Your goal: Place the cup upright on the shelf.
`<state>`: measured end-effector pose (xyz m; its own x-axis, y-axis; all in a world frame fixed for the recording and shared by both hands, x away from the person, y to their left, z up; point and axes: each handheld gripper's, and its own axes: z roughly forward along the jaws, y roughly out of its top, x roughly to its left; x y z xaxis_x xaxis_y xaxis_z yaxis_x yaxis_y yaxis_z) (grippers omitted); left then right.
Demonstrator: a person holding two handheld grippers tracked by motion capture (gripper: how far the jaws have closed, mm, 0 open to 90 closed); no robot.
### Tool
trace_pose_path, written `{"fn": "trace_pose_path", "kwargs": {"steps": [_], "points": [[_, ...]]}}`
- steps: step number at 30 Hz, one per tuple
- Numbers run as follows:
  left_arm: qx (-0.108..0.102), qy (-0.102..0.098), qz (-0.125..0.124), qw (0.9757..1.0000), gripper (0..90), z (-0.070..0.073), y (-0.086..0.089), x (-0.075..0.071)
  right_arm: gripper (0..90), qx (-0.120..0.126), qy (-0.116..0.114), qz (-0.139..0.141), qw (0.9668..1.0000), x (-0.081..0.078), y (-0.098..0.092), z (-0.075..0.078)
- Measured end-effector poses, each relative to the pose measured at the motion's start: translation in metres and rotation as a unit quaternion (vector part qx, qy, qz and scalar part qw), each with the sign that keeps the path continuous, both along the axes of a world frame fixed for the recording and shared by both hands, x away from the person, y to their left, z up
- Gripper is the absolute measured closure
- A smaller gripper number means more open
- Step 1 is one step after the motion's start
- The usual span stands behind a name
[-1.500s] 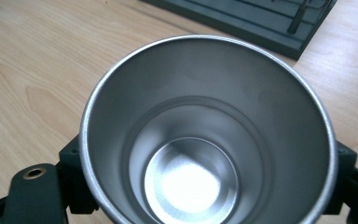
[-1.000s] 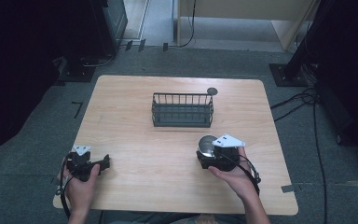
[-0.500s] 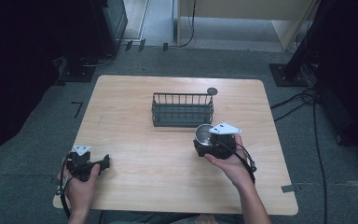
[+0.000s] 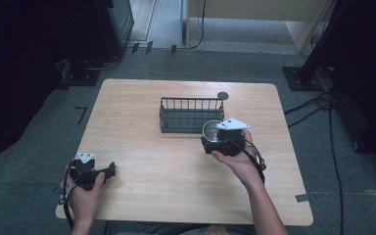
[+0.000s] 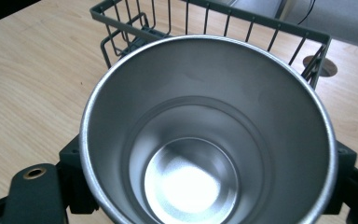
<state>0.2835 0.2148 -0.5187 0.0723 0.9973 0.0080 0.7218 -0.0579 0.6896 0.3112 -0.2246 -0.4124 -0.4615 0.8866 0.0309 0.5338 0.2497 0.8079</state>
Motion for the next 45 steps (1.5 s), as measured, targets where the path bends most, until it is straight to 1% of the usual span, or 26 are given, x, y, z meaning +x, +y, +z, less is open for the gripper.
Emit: {"fn": "trace_pose_path", "kwargs": {"steps": [2, 7, 15, 24, 31, 35, 45], "points": [[0.000, 0.000, 0.000, 1.0000, 0.0, 0.000, 0.000, 0.000, 18.2, -0.010, -0.005, -0.004, 0.9999, 0.003, 0.003, 0.001], [0.000, 0.000, 0.000, 1.0000, 0.0, 0.000, 0.000, 0.000, 18.2, -0.011, -0.006, -0.006, 0.9999, 0.011, 0.008, 0.004], [0.000, 0.001, -0.001, 1.0000, 0.0, 0.000, 0.000, 0.000, 18.2, -0.006, -0.019, -0.013, 0.9997, 0.025, 0.014, 0.016], [0.001, 0.002, -0.001, 1.0000, 0.0, 0.000, 0.000, 0.000, 18.3, -0.003, -0.031, -0.033, 0.9990, 0.042, 0.016, 0.027], [0.002, 0.002, -0.001, 1.0000, 0.0, 0.000, 0.000, 0.000, 18.2, 0.006, -0.035, -0.047, 0.9983, 0.056, 0.019, 0.030], [0.001, 0.002, -0.001, 1.0000, 0.0, 0.000, 0.000, 0.000, 18.3, 0.010, -0.044, -0.061, 0.9971, 0.064, 0.021, 0.031], [0.001, 0.001, 0.000, 1.0000, 0.0, 0.000, 0.000, 0.000, 18.3, 0.011, -0.050, -0.082, 0.9953, 0.089, 0.023, 0.029]]}}
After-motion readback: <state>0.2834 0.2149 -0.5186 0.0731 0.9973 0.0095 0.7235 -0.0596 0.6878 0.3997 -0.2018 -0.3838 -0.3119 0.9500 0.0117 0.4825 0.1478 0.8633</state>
